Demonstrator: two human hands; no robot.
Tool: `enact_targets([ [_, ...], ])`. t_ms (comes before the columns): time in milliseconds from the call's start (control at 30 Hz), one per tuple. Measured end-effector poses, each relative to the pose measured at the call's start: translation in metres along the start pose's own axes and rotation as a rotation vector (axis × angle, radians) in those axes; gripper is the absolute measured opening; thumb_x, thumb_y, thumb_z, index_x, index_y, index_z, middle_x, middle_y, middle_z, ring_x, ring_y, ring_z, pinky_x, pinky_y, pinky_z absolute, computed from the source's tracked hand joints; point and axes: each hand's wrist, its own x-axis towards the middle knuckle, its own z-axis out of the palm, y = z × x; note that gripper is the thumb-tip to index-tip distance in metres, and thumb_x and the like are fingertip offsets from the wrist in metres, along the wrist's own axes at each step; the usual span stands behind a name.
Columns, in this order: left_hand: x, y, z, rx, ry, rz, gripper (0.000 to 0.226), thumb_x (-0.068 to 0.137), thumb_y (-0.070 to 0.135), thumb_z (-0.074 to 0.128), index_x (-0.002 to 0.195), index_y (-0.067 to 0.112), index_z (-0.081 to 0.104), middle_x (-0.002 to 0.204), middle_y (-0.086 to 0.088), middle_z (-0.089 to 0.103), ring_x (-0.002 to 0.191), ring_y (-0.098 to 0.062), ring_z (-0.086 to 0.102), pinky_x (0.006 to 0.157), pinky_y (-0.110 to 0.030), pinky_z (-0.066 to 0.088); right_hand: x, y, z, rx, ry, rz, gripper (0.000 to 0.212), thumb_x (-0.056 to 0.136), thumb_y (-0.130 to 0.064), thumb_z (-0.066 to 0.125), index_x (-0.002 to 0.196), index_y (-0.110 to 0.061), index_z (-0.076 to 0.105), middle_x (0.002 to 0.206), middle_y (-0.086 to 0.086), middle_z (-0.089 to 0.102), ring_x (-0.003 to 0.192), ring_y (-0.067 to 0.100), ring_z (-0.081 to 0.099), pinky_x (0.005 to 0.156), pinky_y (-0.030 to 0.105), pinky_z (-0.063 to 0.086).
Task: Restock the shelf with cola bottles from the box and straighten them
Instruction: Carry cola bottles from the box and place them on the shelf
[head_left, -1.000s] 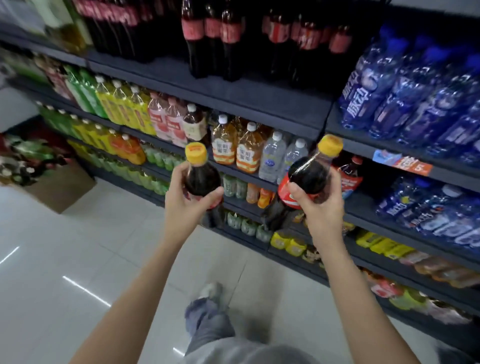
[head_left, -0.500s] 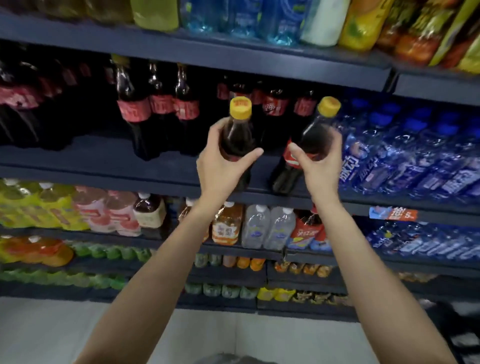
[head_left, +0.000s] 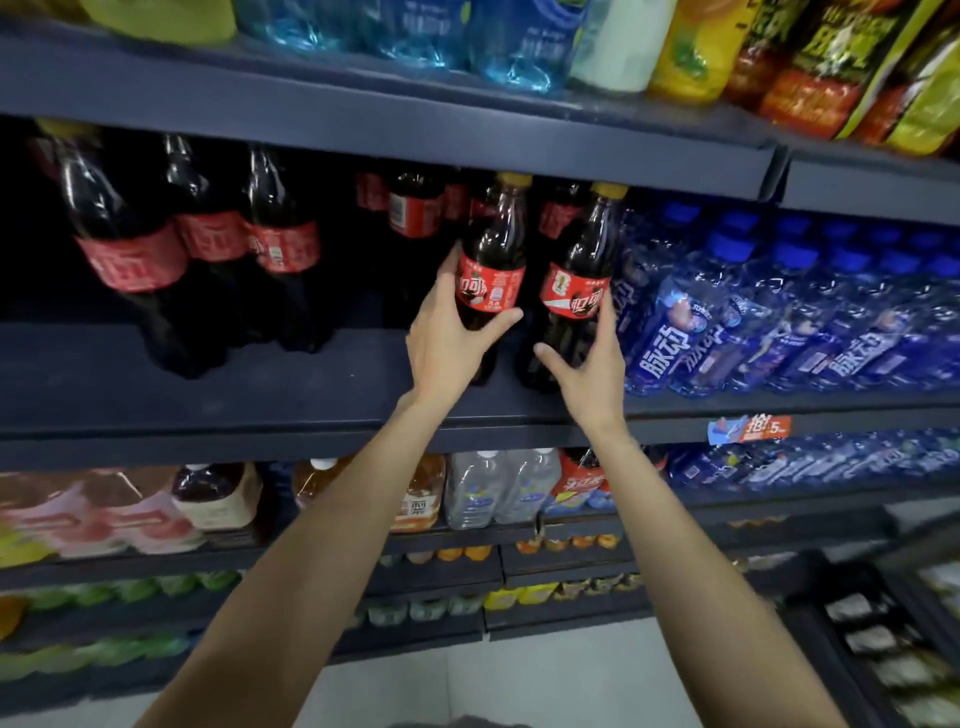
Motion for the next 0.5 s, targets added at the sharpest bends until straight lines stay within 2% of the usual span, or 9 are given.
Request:
enact_targets([
  [100,-0.015,-0.030,0.011,0.108,-0.074,-0.039,0.090,0.078,0.053,0.068,0.148,0.027,0.019,0.146,0.003,0.044,0.132,-0.018,0.043,0.097,-0.045,0.046,0.002,0.004,0.006,0.008,0.055,0.042,0.095,0.078,-0.024,0.077,0.150,-0.024,0.015,0.149,-0.002,0.040,0.135,0.014,0.040,0.110,0.033,0.036],
  [167,-0.018,-0.037,0.015,0.105,-0.057,-0.062,0.088,0.081,0.051,0.067,0.149,0.023,0.019,0.144,0.000,0.045,0.131,-0.020,0.043,0.097,-0.041,0.043,0.010,0.003,0.009,-0.022,0.072,0.069,0.094,0.079,-0.022,0.076,0.150,-0.024,0.014,0.146,0.001,0.045,0.131,0.017,0.045,0.106,0.032,0.038],
  [267,-0.008,-0.033,0.021,0.009,-0.044,-0.076,0.083,0.083,0.041,0.069,0.147,0.019,0.022,0.141,-0.003,0.048,0.129,-0.020,0.045,0.095,-0.029,0.038,0.026,0.000,0.015,-0.067,0.101,0.096,0.093,0.082,-0.018,0.073,0.151,-0.023,0.010,0.141,0.006,0.049,0.124,0.025,0.052,0.102,0.041,0.042],
  [333,0.000,-0.029,0.028,-0.045,-0.100,-0.087,0.081,0.084,0.033,0.069,0.147,0.016,0.021,0.143,-0.005,0.045,0.131,-0.021,0.043,0.099,-0.030,0.036,0.037,-0.001,0.019,-0.105,0.117,0.115,0.091,0.085,-0.016,0.069,0.151,-0.019,0.007,0.145,0.011,0.044,0.128,0.027,0.047,0.104,0.044,0.041],
  [400,0.006,-0.025,0.038,-0.063,-0.156,-0.085,0.081,0.085,0.029,0.069,0.146,0.012,0.019,0.144,-0.009,0.040,0.132,-0.024,0.040,0.105,-0.037,0.038,0.047,0.000,0.020,-0.143,0.120,0.120,0.091,0.086,-0.013,0.067,0.152,-0.015,0.004,0.149,0.015,0.035,0.133,0.030,0.041,0.105,0.047,0.039],
  [500,0.014,-0.019,0.052,-0.005,-0.136,-0.098,0.085,0.080,0.033,0.073,0.146,0.011,0.024,0.144,-0.016,0.031,0.132,-0.031,0.035,0.105,-0.041,0.036,0.057,0.000,0.017,-0.294,0.085,0.153,0.091,0.086,-0.019,0.067,0.152,-0.016,0.003,0.148,0.023,0.025,0.129,0.039,0.041,0.101,0.050,0.041],
])
